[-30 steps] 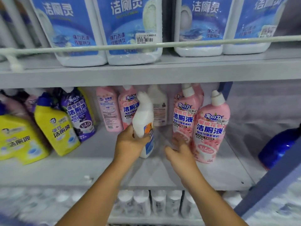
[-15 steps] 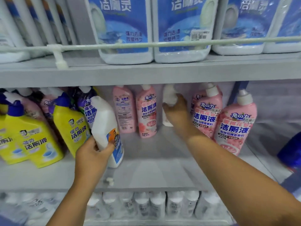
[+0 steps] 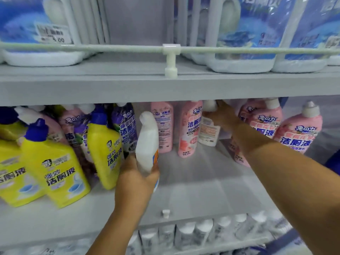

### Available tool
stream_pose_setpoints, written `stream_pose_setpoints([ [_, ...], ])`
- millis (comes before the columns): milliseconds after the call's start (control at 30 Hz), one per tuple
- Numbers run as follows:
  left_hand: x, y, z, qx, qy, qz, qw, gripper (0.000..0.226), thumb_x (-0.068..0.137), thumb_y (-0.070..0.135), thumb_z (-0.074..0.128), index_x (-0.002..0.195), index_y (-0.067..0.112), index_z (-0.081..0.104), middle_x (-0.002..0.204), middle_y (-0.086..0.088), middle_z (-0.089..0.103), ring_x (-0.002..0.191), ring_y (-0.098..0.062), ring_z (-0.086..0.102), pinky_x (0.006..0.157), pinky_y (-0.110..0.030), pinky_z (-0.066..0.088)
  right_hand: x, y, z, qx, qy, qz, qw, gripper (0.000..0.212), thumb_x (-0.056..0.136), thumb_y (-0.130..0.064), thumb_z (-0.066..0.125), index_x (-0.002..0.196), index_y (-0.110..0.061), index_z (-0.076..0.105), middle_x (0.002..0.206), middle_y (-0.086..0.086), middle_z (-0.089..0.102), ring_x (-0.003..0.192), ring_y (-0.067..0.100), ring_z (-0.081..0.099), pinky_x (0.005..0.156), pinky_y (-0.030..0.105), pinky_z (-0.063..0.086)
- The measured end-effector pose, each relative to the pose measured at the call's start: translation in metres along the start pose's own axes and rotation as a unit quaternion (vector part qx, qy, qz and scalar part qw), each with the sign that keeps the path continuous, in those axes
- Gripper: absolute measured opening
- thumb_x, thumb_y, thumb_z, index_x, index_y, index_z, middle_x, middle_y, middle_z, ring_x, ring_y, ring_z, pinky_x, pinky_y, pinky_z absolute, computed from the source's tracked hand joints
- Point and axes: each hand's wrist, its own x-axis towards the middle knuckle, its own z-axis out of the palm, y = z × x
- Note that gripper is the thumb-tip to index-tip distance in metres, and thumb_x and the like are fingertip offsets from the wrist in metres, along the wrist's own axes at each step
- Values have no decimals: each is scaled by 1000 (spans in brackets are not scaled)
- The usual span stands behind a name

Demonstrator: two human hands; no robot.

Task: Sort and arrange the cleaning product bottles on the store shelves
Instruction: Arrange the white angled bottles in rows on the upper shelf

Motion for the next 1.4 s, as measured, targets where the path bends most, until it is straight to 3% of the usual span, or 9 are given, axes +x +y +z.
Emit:
stream_pose_setpoints([
  [100,10,5,-8,11,-25,25,999,42,72,30,88,101,35,58,84,10,66,77,-19,65,66,-33,50,-23,-5,1,3,9,15,1000,61,82,-37,79,130,-13,51,121,8,65,108,31,64,91,46,56],
  [200,23,11,-19,-24,-143,-10,989,43,75,36,82,88,59,48,82,25,60,77,7,58,65,-24,43,-59,-11,-10,20,8,37,999,54,87,-33,76,130,-13,51,115,4,64,97,25,64,84,43,58],
  [300,30,5,-22,-38,-174,-17,984,43,75,42,83,99,56,50,84,29,60,79,13,56,62,-14,41,-108,-20,-30,62,-11,25,998,35,89,-29,75,116,-17,56,106,-1,67,90,21,67,74,41,62],
  [533,21,9,-9,-64,-94,-7,993,56,73,36,85,110,39,44,85,22,49,75,-4,51,70,-27,38,-192,-51,-46,95,-46,19,994,24,86,-28,79,88,-26,55,90,-1,70,79,18,69,56,28,53],
  [767,21,23,-3,-3,-60,-21,998,46,80,42,79,104,27,43,87,7,51,76,-21,49,66,-29,38,-221,-50,-33,136,-95,-9,986,30,87,-27,78,102,-43,58,92,-21,72,81,-8,69,62,11,51],
  [933,7,7,-2,-61,3,8,998,55,70,33,90,111,12,59,94,-2,65,82,-24,64,69,-35,52,-230,-24,-22,176,-79,-1,981,43,80,-28,84,114,-36,59,103,-14,69,90,0,69,68,13,54],
  [1067,-3,15,-22,-83,-38,-42,995,43,76,34,87,106,27,58,94,10,68,85,-14,67,71,-28,49,-244,9,-10,267,-85,20,960,34,83,-20,83,109,-26,62,101,-16,74,97,4,71,79,24,57],
  [1233,-27,19,-47,-86,-65,-78,991,40,76,34,88,98,47,58,101,19,71,93,0,67,78,-29,57,-252,19,-4,298,-82,-14,951,39,83,-18,82,116,-31,65,103,-19,74,96,1,70,83,28,57],
  [1400,-58,21,-74,-131,-59,-118,983,59,75,23,89,119,49,60,106,25,73,93,4,70,83,-30,61,-263,22,-3,321,-101,-27,941,44,80,-18,85,115,-36,65,99,-18,75,94,3,72,75,24,55],
])
